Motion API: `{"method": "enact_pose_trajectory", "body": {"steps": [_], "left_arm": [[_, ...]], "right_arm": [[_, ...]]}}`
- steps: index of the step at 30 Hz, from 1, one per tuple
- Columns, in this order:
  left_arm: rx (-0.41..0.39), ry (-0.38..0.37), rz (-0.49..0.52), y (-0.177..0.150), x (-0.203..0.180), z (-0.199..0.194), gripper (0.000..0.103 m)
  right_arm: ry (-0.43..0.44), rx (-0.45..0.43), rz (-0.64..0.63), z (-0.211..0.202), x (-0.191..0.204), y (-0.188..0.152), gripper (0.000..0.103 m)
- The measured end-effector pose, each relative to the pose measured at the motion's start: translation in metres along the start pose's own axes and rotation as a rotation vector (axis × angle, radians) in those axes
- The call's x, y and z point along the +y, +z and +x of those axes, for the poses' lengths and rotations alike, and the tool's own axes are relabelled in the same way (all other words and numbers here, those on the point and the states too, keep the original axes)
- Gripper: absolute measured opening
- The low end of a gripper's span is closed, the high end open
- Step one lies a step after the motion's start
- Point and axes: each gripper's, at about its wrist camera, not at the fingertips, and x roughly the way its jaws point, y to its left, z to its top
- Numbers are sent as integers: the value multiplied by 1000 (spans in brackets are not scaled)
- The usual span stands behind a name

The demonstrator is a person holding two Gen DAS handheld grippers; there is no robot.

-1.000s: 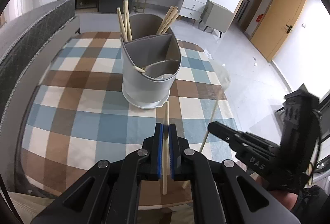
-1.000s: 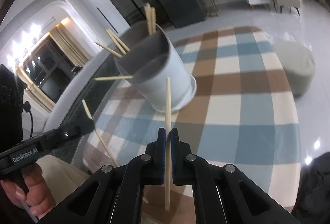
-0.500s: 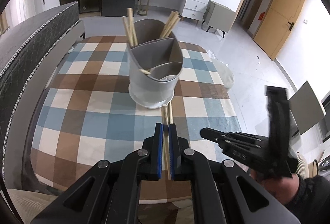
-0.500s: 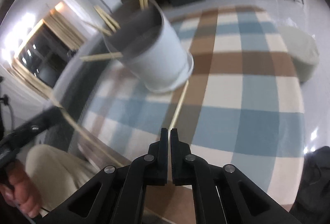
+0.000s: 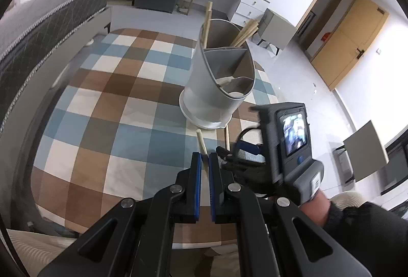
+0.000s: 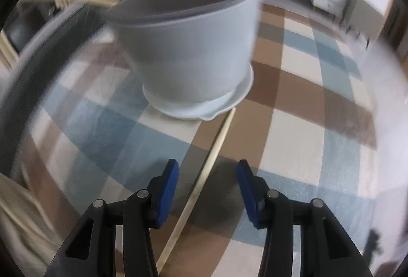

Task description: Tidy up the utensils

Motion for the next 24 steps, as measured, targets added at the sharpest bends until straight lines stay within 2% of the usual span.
{"method": "enact_pose_trajectory", "body": {"steps": [1,2,5,6,7,15,17,18,19,22,23,24], "left_arm": [[2,-3,-5,1,2,0,1],[3,-6,-10,1,3,1,1],[4,-6,-11,2,5,1,1],[4,-9,-10,2,5,1,1],[4,-12,-8,2,5,0,1],[-5,7,-7,1,1,-4,1],[-9,11,-9,0,2,-5,1],[-11,12,-11,0,2,-6,1],[-15,18,-11,-1,3,-8,1],[-19,25,-15,-1,8,-10,1],[-19,29,-20,-1,10,-10,1],[-18,30,-28,-1,13,-11,1]], "right_arm": [[-3,-12,-27,0,6,-2,27],[12,-16,-37,-1,9,-2,10],[10,-12,-49,0,10,-5,8],[22,-16,-34,-1,6,-6,1],[36,-27,-13,-3,1,-8,0],[214,-96,172,-35,-37,-25,0],[246,-85,185,-37,-42,-26,1],[300,-70,188,-37,-43,-26,3],[337,-38,169,-38,-40,-22,3],[337,22,-4,-41,-18,-20,10],[321,35,-107,-46,-6,-24,23],[299,44,-200,-50,2,-27,30]]}}
